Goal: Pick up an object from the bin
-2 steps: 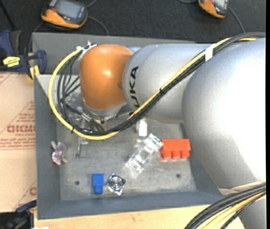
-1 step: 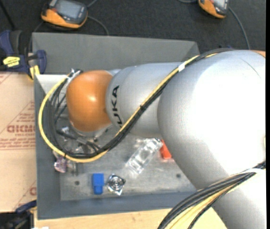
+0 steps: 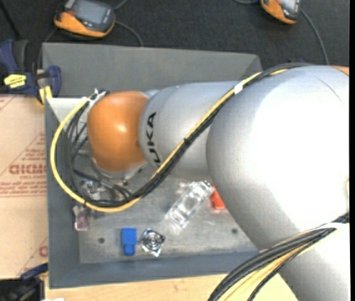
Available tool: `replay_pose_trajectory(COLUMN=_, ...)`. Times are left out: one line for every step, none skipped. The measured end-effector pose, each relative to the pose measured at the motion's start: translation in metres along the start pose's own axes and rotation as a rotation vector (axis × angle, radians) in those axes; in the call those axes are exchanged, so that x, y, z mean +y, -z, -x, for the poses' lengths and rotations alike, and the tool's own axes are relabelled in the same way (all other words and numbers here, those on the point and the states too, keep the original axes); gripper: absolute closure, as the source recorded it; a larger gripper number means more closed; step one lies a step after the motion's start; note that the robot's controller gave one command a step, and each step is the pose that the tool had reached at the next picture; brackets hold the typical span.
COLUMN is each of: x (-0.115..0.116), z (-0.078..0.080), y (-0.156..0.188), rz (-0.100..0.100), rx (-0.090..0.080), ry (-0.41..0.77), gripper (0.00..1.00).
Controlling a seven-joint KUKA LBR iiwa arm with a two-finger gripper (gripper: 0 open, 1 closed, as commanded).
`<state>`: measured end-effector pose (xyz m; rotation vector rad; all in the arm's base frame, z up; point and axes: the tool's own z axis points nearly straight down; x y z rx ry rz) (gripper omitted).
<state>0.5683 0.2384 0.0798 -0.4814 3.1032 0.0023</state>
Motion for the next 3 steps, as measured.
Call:
replay_pose_trajectory(x=-0.004, z=-0.043, y=0.104, rz=-0.002, rx=-0.007, ry=0.266, gripper=1.0)
replay_pose_trajectory(x=-0.029, z=-0.047, y=0.092, rz=-0.001, rx=0.0, ry=0.267, gripper=1.0)
replay_pose_trajectory(x=-0.061, z=-0.025, y=0.14, rz=-0.004, rx=-0.008, ry=0.254, gripper=1.0)
